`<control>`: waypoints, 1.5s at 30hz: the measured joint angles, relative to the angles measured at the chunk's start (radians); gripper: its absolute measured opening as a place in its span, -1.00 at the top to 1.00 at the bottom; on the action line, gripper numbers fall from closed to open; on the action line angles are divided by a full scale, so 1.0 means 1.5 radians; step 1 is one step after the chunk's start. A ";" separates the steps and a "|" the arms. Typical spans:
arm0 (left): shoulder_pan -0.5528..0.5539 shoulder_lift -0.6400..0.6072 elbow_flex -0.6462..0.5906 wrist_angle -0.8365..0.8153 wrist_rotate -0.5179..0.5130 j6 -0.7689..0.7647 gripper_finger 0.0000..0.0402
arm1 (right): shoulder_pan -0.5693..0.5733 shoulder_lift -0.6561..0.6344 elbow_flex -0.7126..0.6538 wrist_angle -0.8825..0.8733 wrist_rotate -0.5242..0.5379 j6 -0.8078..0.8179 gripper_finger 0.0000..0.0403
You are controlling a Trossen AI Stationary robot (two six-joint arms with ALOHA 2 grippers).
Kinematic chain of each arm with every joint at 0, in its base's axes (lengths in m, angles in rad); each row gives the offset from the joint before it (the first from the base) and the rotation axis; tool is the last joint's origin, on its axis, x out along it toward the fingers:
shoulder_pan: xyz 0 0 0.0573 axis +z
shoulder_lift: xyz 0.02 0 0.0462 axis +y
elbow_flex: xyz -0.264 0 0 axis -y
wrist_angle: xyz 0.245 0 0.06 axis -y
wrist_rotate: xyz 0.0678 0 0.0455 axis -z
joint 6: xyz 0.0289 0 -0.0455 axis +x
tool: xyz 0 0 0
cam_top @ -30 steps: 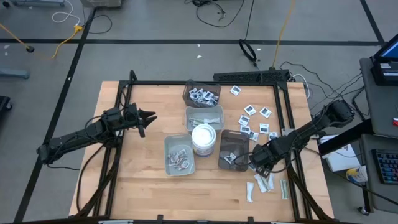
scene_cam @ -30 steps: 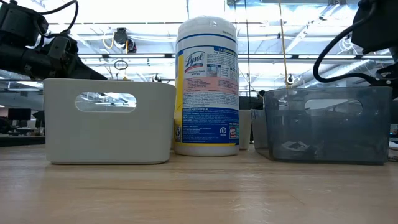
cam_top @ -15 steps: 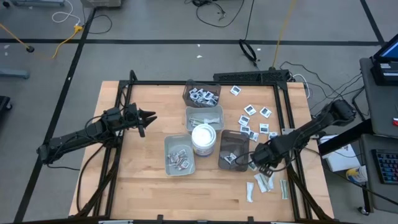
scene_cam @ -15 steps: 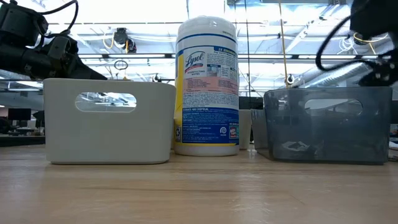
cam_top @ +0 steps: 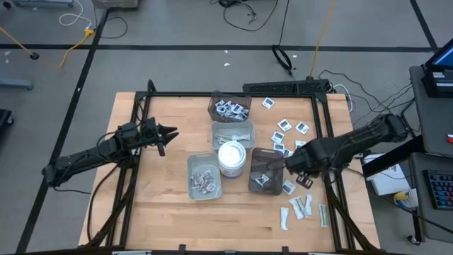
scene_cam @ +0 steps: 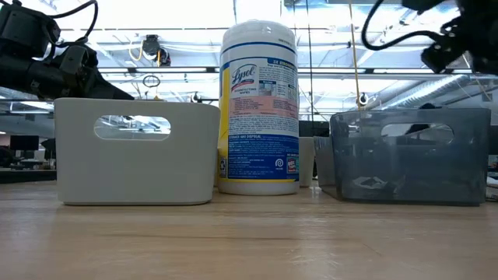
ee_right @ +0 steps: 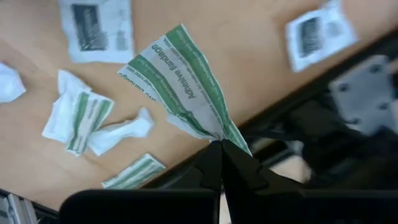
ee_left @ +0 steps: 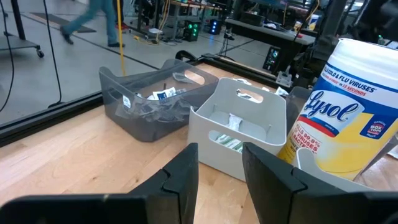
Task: Pick & Place First Aid Supplies
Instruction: Put the bandage into the top gray bin
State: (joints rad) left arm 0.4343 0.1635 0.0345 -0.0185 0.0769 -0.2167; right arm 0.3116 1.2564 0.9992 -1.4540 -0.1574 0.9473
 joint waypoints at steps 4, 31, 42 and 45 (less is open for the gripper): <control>0.000 0.000 0.000 0.000 0.000 0.000 0.36 | -0.053 0.000 0.027 -0.041 0.021 -0.037 1.00; 0.000 0.000 0.000 0.000 0.000 0.000 0.36 | -0.416 0.406 0.532 -0.067 0.052 -0.536 1.00; 0.000 0.000 0.000 0.000 0.000 0.000 0.36 | -0.458 0.536 0.730 -0.068 0.050 -0.618 1.00; 0.000 0.000 0.000 0.000 0.000 0.000 0.36 | -0.453 0.561 0.726 -0.053 0.050 -0.628 1.00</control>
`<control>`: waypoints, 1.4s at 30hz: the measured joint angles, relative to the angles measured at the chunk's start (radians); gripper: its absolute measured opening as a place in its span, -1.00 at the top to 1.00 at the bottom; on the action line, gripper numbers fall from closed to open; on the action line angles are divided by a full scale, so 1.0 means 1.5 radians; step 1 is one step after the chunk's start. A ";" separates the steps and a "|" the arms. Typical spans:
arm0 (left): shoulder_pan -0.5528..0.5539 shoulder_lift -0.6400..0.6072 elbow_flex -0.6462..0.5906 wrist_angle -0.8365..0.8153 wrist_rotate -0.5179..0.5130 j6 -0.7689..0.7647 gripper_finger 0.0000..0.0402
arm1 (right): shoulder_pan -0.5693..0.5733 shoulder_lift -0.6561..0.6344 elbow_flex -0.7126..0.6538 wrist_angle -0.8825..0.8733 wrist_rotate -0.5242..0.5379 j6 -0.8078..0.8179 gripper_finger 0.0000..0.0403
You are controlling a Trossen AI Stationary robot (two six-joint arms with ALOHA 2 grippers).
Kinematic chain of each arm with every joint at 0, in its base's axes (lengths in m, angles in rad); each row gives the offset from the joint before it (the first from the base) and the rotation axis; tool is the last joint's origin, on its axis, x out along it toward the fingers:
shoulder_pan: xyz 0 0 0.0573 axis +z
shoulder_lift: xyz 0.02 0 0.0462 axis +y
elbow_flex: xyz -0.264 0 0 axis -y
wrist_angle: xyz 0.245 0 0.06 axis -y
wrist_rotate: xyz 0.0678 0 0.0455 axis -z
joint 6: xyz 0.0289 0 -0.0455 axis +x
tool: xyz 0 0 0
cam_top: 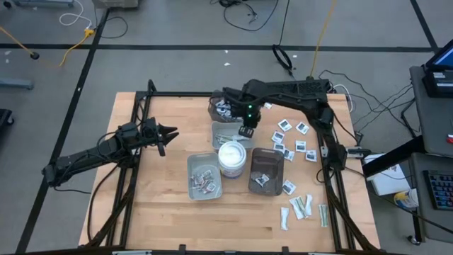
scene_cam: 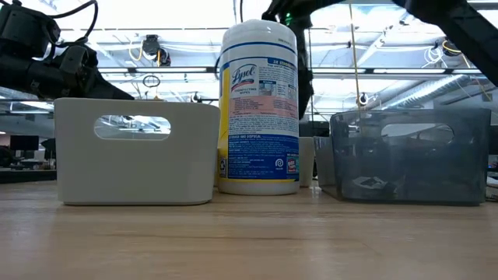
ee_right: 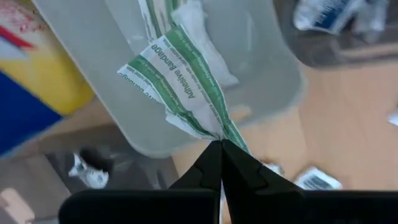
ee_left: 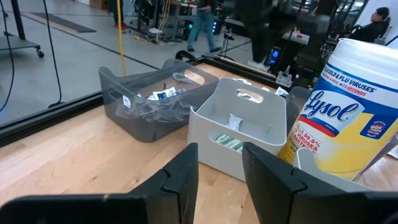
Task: Pick & Place First Aid Supplies
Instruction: Put the bandage into the top gray bin
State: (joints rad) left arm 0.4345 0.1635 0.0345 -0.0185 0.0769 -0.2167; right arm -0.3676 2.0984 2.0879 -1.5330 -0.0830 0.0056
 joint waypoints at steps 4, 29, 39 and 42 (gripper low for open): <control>0.000 0.000 0.000 0.000 0.000 0.000 0.36 | 0.009 0.032 -0.004 0.024 0.000 -0.008 1.00; 0.000 0.000 0.000 0.000 0.000 0.000 0.36 | 0.015 0.071 -0.004 0.099 -0.030 -0.047 0.31; 0.000 0.000 0.000 0.000 0.000 0.000 0.36 | -0.008 0.009 -0.004 0.081 0.025 0.165 0.09; 0.000 0.000 0.000 0.000 0.000 0.000 0.36 | -0.008 -0.003 -0.005 0.079 0.023 0.258 0.14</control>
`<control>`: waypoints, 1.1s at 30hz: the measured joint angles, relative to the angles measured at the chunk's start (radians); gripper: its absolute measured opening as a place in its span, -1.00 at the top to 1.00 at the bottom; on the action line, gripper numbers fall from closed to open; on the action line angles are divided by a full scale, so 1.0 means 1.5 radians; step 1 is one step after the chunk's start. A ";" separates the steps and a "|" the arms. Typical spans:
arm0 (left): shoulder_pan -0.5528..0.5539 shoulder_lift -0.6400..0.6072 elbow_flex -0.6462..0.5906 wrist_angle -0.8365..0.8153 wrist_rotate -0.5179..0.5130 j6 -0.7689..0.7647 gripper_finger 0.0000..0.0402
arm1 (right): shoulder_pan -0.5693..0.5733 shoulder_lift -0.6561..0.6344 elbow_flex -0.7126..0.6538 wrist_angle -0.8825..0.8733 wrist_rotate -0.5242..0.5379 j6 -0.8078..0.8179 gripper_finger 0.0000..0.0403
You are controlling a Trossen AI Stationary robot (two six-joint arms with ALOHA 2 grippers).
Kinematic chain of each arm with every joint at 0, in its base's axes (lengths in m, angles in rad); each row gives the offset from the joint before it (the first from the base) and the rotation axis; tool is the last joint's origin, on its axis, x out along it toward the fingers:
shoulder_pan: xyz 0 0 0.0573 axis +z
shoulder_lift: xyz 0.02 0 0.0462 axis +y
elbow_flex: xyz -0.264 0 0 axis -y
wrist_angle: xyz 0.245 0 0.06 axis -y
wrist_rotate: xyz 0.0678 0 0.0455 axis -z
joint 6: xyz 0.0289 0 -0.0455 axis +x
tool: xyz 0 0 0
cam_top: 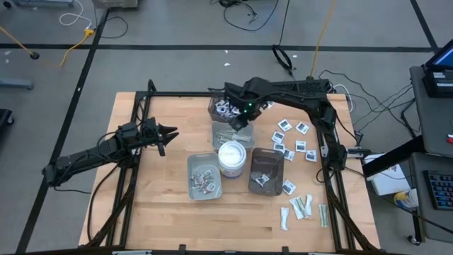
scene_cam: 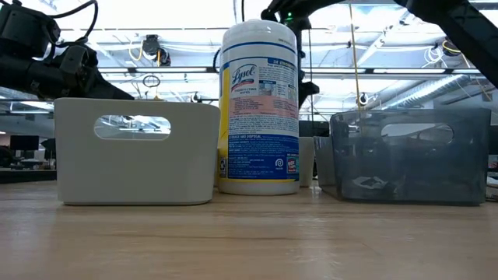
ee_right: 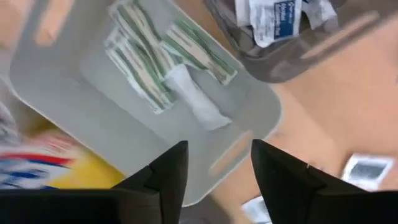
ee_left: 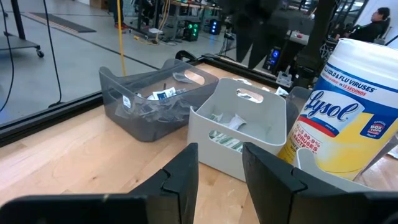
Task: Pick & Place First Aid Supplies
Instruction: Put the bandage into the top gray bin
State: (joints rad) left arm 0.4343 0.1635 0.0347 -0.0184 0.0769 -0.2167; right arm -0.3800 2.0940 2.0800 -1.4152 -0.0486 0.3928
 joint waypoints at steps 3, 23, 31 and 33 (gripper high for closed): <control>0.000 0.000 0.000 0.000 0.000 0.000 0.36 | 0.001 -0.010 0.000 0.000 -0.001 0.096 0.19; 0.000 0.000 0.000 0.000 0.000 0.000 0.36 | 0.093 -0.185 -0.252 0.070 0.050 0.431 0.09; 0.000 0.000 0.000 0.000 0.000 0.000 0.36 | 0.243 -0.335 -0.443 0.083 0.049 0.627 0.10; 0.000 0.000 0.000 0.000 0.000 0.000 0.36 | 0.290 -0.370 -0.481 0.083 0.049 0.685 0.10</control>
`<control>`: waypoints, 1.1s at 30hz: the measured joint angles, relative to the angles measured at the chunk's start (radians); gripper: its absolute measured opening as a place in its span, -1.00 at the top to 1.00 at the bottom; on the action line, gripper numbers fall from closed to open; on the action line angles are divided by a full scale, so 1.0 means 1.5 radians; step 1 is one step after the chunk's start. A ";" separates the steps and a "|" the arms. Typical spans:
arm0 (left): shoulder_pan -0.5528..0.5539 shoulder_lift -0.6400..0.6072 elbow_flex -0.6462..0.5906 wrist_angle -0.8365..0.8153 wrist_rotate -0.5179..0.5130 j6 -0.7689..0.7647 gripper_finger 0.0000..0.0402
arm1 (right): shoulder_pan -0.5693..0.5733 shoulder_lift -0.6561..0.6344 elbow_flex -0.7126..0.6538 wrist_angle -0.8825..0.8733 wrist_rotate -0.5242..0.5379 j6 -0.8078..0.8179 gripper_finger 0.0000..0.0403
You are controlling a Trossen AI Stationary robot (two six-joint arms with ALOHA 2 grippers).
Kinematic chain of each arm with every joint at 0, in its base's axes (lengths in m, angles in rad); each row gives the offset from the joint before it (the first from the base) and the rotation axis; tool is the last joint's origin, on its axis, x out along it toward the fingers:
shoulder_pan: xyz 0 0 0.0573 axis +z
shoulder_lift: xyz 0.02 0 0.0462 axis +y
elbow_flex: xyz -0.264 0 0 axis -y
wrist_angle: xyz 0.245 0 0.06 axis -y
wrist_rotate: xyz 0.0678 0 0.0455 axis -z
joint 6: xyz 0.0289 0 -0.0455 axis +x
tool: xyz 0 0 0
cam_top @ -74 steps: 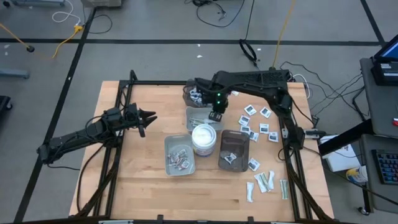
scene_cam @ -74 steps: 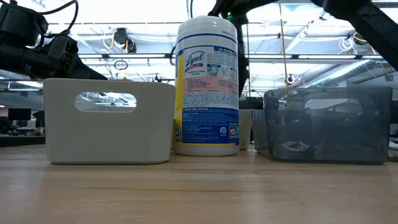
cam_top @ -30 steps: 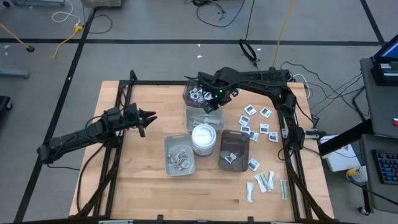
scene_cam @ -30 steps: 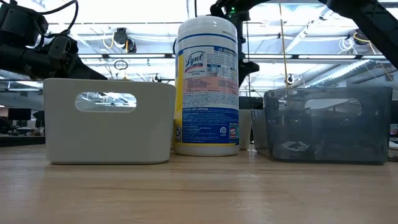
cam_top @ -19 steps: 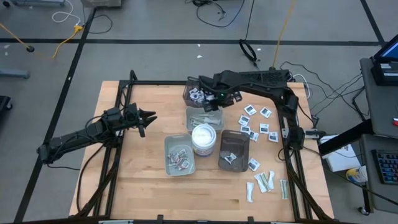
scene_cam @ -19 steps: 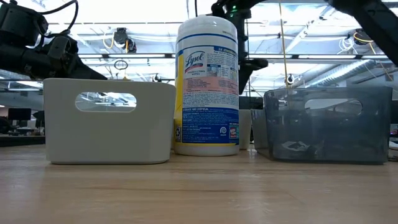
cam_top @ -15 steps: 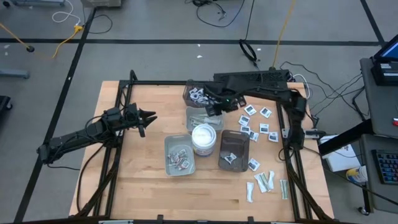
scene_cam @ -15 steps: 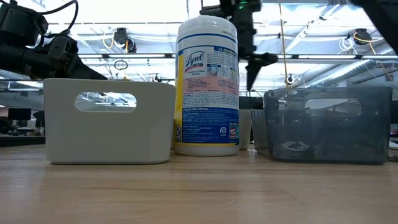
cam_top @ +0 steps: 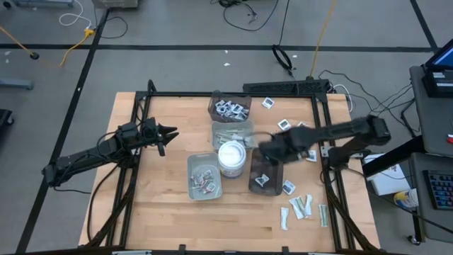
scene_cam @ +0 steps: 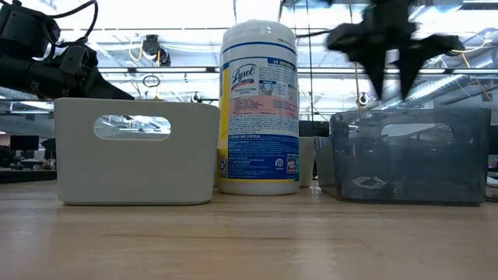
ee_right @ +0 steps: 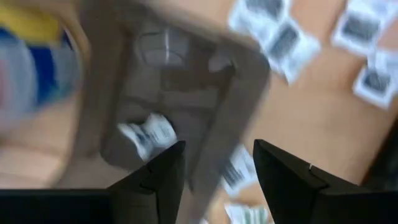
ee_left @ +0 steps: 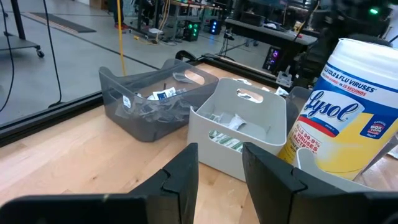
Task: Pick & Place First Aid Supplies
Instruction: Put the bandage into the top gray bin
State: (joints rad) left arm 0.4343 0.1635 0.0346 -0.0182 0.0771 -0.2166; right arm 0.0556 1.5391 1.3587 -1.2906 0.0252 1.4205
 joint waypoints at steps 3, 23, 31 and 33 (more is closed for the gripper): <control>0.000 0.000 0.000 0.000 0.000 0.000 0.36 | 0.076 -0.038 -0.044 -0.001 -0.001 0.076 0.10; 0.000 0.000 0.000 0.000 0.000 0.000 0.36 | 0.490 -0.099 -0.146 0.016 -0.021 0.514 0.10; 0.000 0.000 0.000 0.000 0.000 0.000 0.36 | 0.523 -0.098 -0.254 0.137 -0.025 0.565 0.10; 0.000 0.000 0.000 0.000 0.000 0.000 0.36 | 0.523 -0.099 -0.291 0.194 -0.038 0.566 0.10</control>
State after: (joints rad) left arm 0.4346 0.1635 0.0345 -0.0185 0.0769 -0.2165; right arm 0.8402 1.3904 0.9227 -0.9993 -0.0312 2.2696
